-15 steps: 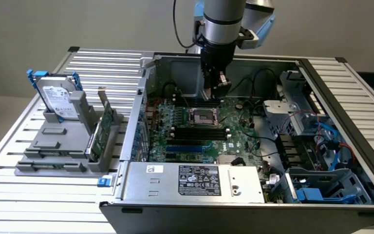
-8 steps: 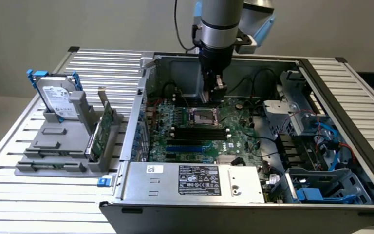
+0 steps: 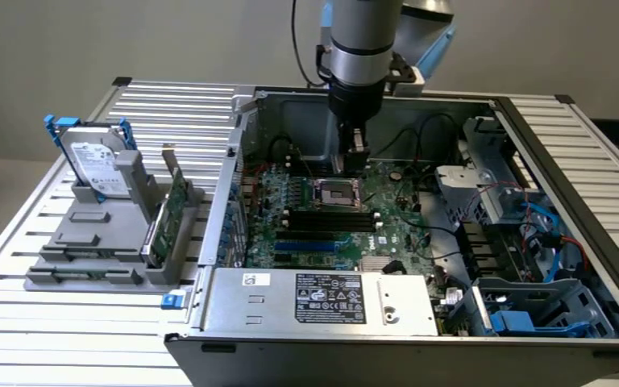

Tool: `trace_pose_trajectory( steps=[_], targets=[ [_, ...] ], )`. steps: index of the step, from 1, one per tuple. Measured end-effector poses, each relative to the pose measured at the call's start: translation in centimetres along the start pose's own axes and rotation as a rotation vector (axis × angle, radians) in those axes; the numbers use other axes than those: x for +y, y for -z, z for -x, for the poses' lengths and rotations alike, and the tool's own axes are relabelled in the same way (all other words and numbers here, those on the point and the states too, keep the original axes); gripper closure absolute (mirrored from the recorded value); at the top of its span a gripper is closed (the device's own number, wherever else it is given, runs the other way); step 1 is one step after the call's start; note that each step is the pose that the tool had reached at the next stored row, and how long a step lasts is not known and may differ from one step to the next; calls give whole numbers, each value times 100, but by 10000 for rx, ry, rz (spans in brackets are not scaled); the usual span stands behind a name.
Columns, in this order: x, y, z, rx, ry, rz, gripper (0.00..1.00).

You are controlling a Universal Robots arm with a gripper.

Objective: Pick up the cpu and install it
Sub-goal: 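Place the cpu into insertion slot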

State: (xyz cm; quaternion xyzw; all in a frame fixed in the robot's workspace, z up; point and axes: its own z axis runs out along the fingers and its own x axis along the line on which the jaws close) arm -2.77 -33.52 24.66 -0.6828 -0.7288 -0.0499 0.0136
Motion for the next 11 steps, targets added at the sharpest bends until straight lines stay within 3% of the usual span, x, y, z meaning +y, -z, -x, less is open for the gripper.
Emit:
trace_pose_trajectory(
  steps=[6, 11],
  targets=[
    [-42, -55, 1, -39, -590, 51, 45],
    [-182, -116, 1, -45, -640, 53, 45]
  ],
)
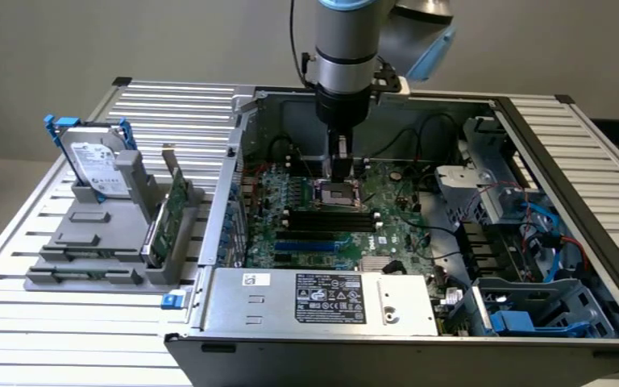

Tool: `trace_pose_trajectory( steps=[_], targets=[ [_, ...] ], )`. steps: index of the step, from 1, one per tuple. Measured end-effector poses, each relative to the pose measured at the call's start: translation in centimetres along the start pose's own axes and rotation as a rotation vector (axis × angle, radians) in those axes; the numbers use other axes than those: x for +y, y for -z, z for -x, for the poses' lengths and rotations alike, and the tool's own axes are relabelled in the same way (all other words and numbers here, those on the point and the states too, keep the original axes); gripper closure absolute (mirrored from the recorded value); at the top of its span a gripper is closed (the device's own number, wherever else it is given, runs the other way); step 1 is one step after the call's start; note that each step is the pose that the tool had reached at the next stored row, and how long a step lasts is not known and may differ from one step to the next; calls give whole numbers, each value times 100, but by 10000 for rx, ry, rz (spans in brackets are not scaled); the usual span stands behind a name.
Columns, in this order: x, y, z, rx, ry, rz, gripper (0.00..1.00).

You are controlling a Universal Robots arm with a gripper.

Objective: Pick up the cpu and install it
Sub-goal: 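Place the cpu into insertion slot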

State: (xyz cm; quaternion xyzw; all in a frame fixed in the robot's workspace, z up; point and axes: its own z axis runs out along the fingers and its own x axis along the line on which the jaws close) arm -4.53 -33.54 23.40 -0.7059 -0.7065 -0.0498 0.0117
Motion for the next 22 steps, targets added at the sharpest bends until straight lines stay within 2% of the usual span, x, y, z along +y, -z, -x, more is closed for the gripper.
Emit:
trace_pose_trajectory(
  steps=[8, 22],
  targets=[
    [-17, -57, 97, -8, -164, 9, 45],
    [-12, -186, 167, -9, -187, 11, 45]
  ],
)
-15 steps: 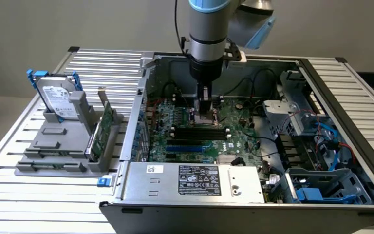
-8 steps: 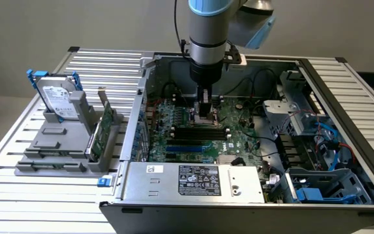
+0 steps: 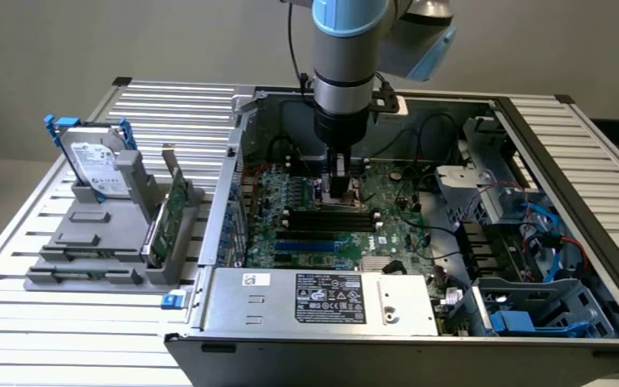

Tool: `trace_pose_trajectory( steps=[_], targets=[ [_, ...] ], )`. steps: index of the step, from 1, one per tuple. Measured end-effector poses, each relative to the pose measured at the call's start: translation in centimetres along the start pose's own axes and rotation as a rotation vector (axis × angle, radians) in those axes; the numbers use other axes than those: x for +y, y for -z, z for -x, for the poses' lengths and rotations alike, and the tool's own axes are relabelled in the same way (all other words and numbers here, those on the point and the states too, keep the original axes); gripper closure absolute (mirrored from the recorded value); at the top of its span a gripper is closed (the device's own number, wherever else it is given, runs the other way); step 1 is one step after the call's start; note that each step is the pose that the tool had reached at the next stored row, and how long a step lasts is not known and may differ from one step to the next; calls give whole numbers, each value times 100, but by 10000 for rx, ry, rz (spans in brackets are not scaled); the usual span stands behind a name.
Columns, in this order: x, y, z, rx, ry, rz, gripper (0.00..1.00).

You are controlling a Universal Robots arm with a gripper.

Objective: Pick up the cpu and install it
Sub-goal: 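Place the cpu into insertion slot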

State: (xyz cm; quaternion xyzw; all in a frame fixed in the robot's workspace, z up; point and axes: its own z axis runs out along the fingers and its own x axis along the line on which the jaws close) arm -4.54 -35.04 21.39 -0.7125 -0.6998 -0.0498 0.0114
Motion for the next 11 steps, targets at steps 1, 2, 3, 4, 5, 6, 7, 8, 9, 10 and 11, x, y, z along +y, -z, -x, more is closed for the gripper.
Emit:
trace_pose_trajectory(
  steps=[1, 2, 3, 4, 5, 6, 7, 8, 9, 10, 11],
  targets=[
    [2, -9, 4, -2, 1, -1, 45],
    [4, -15, 9, -2, 0, -1, 45],
    [8, -20, 13, -2, 0, -1, 45],
    [12, -24, 17, -1, 0, -1, 45],
    [14, -28, 19, 0, 0, 0, 45],
    [14, -31, 22, 1, -1, 0, 45],
    [13, -35, 24, 0, -2, 0, 45],
    [13, -40, 26, 0, -2, 0, 45],
    [13, -45, 27, 0, -1, 1, 45],
    [13, -51, 30, -1, 0, -1, 45],
    [13, -57, 31, 0, 0, 0, 45]
  ],
)
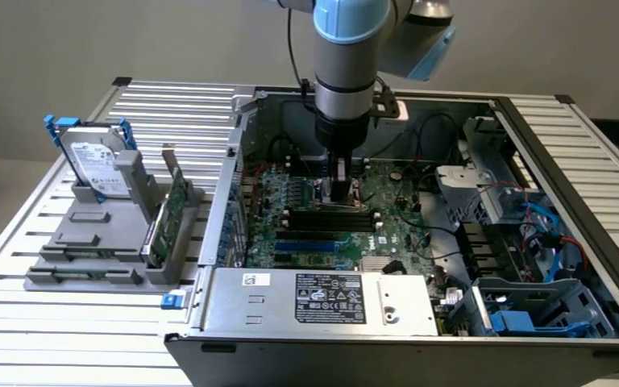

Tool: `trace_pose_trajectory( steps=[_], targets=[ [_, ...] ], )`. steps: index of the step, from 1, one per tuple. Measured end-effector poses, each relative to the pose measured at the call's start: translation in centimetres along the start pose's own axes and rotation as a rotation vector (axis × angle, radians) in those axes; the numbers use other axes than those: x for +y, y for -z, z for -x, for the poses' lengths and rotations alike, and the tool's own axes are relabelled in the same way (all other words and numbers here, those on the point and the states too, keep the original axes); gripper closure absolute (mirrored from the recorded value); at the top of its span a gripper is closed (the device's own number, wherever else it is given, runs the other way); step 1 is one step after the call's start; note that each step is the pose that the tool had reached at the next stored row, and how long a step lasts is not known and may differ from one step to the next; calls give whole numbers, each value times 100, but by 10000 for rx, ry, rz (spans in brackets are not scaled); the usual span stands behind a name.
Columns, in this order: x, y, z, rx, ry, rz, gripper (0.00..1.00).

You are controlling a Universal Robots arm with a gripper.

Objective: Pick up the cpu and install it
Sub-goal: 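Place the cpu into insertion slot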

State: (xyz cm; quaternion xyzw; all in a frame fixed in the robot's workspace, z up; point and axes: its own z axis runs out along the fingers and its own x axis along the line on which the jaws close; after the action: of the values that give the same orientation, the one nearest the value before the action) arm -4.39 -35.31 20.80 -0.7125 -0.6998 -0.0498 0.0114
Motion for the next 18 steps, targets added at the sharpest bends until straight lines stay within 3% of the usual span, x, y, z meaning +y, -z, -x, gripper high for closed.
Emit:
trace_pose_trajectory(
  steps=[18],
  targets=[
    [4, -82, 9, -1, 0, -1, 45]
  ],
)
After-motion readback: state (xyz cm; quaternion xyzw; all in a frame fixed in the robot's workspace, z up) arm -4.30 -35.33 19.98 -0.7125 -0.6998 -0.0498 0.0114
